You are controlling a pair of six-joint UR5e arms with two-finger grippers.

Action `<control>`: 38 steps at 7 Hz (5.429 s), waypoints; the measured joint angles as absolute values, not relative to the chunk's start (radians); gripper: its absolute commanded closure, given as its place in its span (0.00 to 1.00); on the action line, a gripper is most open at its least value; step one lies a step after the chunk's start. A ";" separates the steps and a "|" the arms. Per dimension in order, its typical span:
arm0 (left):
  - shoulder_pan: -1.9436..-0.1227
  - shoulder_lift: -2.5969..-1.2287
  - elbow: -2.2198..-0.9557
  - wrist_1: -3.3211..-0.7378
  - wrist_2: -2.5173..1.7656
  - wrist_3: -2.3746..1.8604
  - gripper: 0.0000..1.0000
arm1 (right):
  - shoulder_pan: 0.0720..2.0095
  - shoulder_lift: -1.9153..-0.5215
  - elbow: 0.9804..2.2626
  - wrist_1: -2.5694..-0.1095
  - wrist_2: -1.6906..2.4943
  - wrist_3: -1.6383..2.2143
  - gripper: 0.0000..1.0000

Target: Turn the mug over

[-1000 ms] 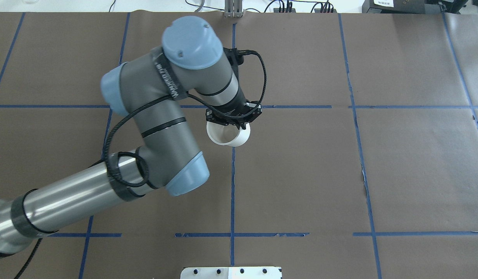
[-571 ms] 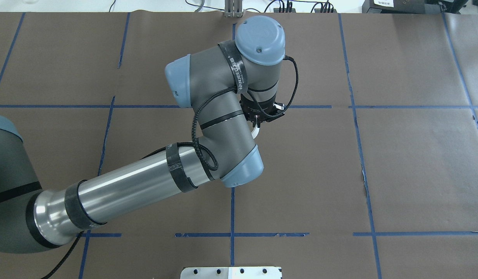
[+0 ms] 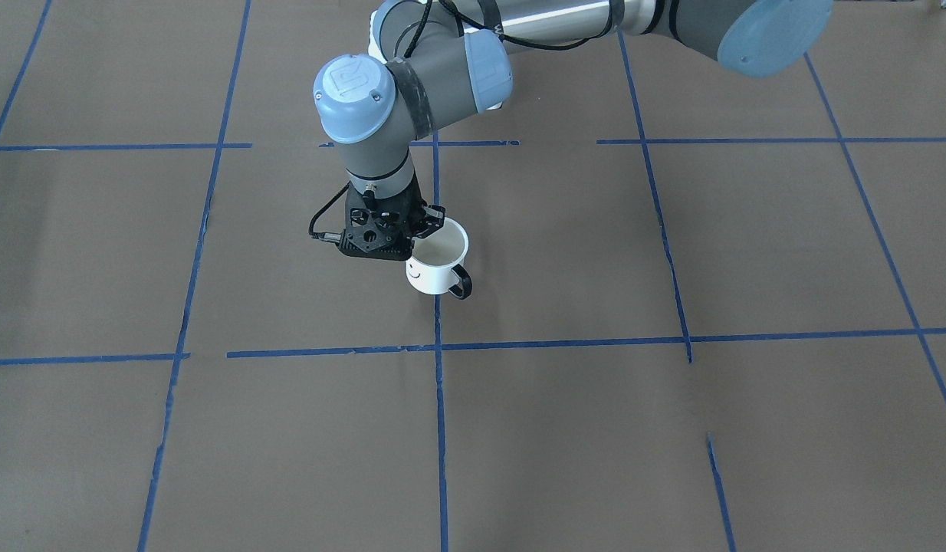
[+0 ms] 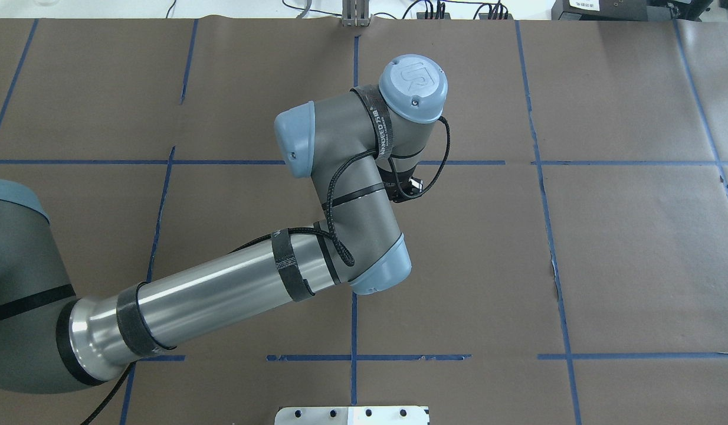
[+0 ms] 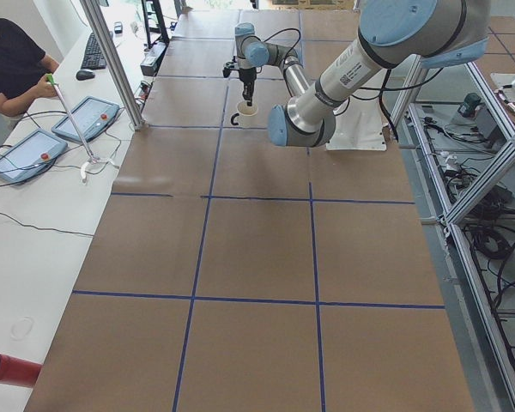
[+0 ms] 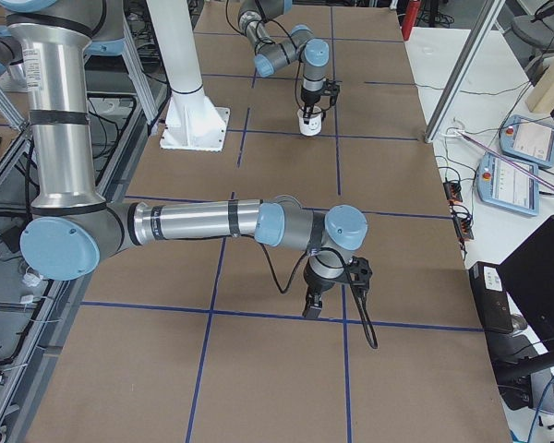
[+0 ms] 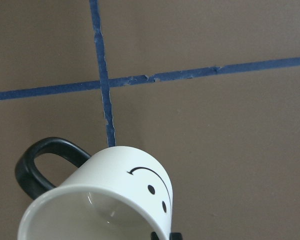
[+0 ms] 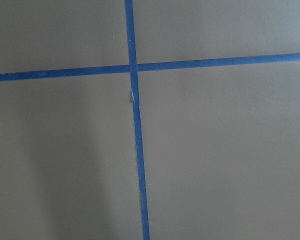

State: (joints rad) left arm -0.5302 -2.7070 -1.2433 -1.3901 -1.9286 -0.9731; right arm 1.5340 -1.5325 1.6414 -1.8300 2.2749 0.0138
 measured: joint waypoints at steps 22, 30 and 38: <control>-1.297 -1.904 -1.630 -1.633 -2.165 -0.132 0.00 | 1.534 -1.532 1.641 -1.830 2.275 0.014 0.00; -1.569 -1.556 -1.549 -1.584 -2.311 0.136 0.00 | 1.534 -1.532 1.641 -1.830 2.275 0.014 0.00; -1.581 -1.556 -1.594 -1.534 -2.374 0.129 0.00 | 1.534 -1.532 1.641 -1.830 2.275 0.014 0.00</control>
State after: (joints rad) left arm -1.5814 -1.5558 -1.5943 -1.5343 -2.3741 0.1285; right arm 1.5340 -1.5325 1.6414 -1.8300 2.2749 0.0135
